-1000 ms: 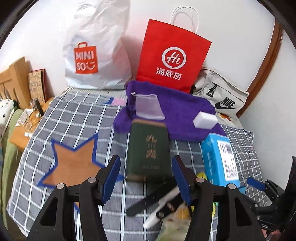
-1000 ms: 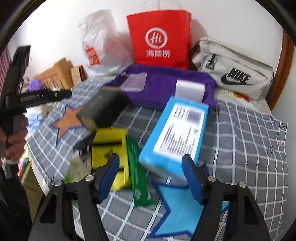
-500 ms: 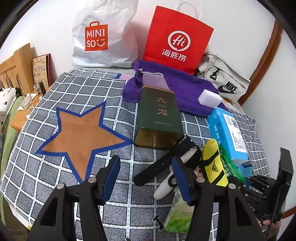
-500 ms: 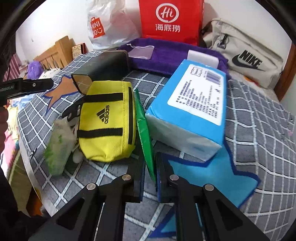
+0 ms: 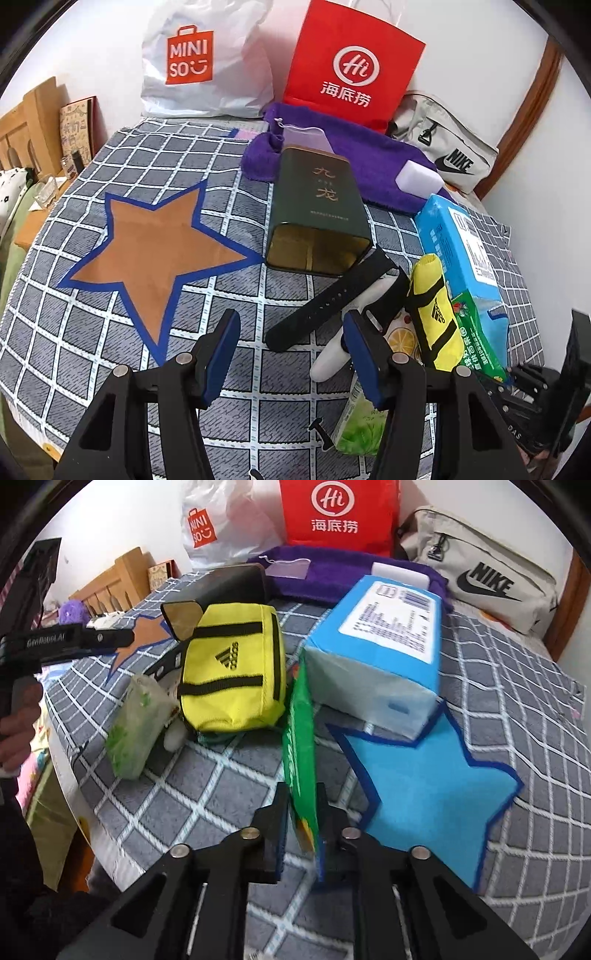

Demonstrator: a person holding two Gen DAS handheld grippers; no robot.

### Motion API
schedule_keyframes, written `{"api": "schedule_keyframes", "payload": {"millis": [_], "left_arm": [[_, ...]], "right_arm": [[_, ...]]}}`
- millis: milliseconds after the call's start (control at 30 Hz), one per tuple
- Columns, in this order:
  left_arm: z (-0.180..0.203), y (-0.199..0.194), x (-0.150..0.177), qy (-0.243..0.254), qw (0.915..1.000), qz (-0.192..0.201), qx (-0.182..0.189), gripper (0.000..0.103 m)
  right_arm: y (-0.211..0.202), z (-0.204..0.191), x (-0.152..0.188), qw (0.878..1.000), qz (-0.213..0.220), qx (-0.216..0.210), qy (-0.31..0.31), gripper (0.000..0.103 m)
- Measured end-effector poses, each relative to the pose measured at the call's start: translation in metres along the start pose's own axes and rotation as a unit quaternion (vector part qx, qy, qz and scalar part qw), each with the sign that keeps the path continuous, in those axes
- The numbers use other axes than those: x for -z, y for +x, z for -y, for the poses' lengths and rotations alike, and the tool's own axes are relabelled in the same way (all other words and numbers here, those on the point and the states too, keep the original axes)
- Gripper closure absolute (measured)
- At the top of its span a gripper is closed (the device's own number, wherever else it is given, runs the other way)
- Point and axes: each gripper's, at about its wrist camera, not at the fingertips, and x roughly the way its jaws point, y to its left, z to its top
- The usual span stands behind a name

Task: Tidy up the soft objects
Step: 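Grasp the green snack packet with the right tool while the left tool moves toward the black strap, then grasp the black strap with the left tool while the right tool lifts the green packet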

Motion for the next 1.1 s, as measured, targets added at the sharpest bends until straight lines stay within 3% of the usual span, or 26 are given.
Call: {"api": "schedule_keyframes", "payload": {"millis": [67, 133, 233, 633, 767, 900, 1067, 1100], "left_arm": [[0.001, 0.004, -0.001, 0.005, 1.0, -0.002, 0.004, 0.047], [0.003, 0.01, -0.002, 0.012, 0.9999, -0.006, 0.011, 0.047], [0.006, 0.021, -0.005, 0.017, 0.9995, -0.013, 0.022, 0.047], [0.022, 0.06, -0.02, 0.079, 0.9951, -0.029, 0.051, 0.049], [0.021, 0.068, -0.02, 0.083, 0.9925, -0.042, 0.08, 0.049], [0.019, 0.071, -0.015, 0.09, 0.9885, -0.056, 0.108, 0.055], [0.024, 0.073, -0.012, 0.113, 0.9878, -0.051, 0.094, 0.061], [0.023, 0.073, -0.012, 0.113, 0.9878, -0.048, 0.096, 0.068]], "right_arm": [[0.007, -0.001, -0.008, 1.0, 0.008, -0.005, 0.001, 0.064], [0.013, 0.0, -0.013, 1.0, 0.014, -0.007, 0.005, 0.062], [0.02, 0.006, -0.016, 0.999, 0.016, -0.024, 0.019, 0.094], [-0.004, 0.028, 0.005, 0.999, 0.02, -0.003, 0.041, 0.095], [-0.001, 0.036, 0.006, 0.999, 0.013, 0.008, 0.047, 0.095], [0.003, 0.037, 0.004, 0.999, 0.006, 0.007, 0.046, 0.095], [0.008, 0.036, 0.001, 0.999, 0.005, 0.004, 0.042, 0.095], [0.008, 0.036, 0.001, 0.999, 0.005, 0.004, 0.042, 0.095]]}}
